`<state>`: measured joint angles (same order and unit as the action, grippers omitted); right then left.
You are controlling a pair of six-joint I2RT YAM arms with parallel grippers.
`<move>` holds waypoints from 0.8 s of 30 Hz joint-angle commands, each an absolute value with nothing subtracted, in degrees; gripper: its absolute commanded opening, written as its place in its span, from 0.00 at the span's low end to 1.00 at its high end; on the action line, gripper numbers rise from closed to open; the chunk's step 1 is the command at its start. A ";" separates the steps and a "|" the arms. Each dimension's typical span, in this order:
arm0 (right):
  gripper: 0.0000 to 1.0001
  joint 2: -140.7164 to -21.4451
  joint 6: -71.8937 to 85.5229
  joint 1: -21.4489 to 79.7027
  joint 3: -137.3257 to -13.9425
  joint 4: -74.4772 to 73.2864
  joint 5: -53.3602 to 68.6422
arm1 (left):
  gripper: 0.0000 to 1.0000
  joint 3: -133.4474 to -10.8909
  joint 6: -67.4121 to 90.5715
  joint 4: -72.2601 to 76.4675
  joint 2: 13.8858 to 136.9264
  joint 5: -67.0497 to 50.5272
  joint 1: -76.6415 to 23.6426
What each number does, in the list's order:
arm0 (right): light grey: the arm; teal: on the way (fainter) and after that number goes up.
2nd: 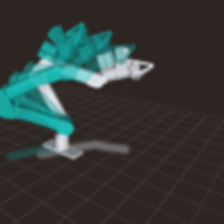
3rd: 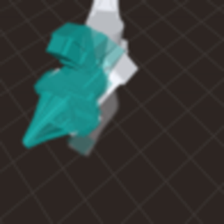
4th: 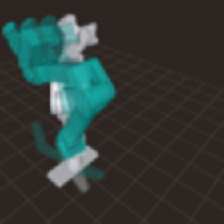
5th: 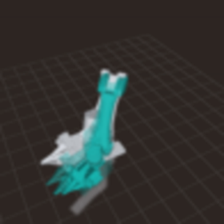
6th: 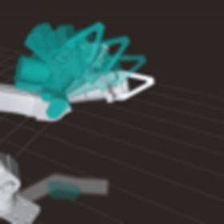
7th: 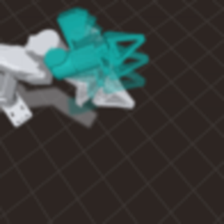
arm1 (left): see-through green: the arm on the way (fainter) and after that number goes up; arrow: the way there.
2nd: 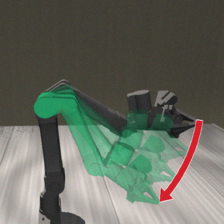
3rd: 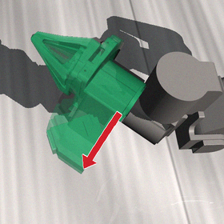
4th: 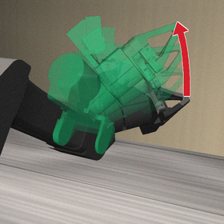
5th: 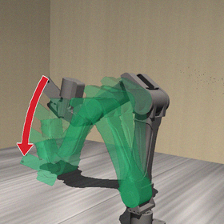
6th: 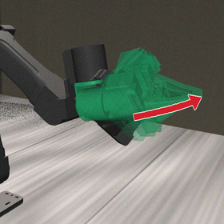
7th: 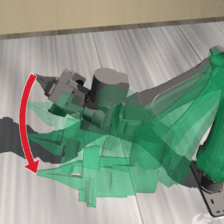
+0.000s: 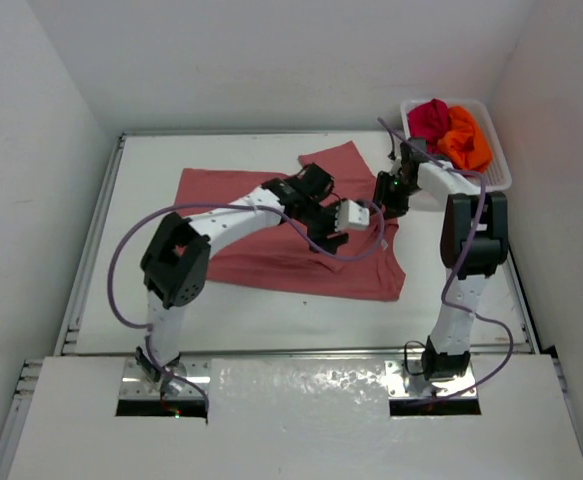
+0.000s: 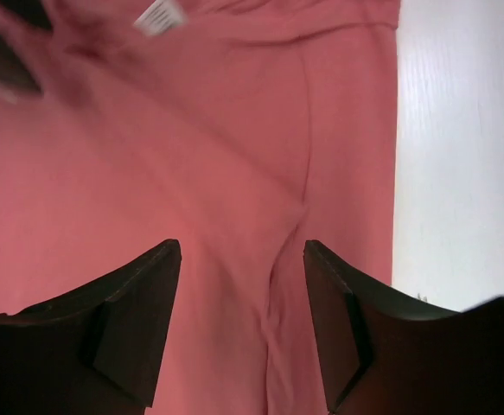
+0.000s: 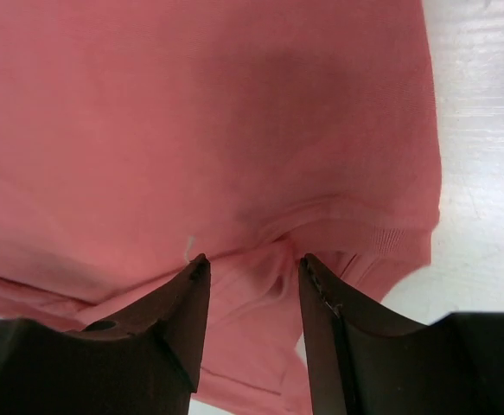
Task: Fold and stack the t-shirts
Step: Fold the flattened tshirt in 1/3 of the way
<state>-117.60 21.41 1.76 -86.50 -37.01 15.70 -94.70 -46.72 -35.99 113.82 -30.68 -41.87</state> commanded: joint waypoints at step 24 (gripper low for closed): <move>0.33 -119.62 19.16 3.25 -86.22 -37.79 18.63 | 0.49 -93.68 -61.79 -33.03 123.13 -23.37 -48.52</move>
<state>-120.44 19.90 2.52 -86.59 -38.76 17.12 -91.83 -63.77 -35.79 122.13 -24.12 -48.31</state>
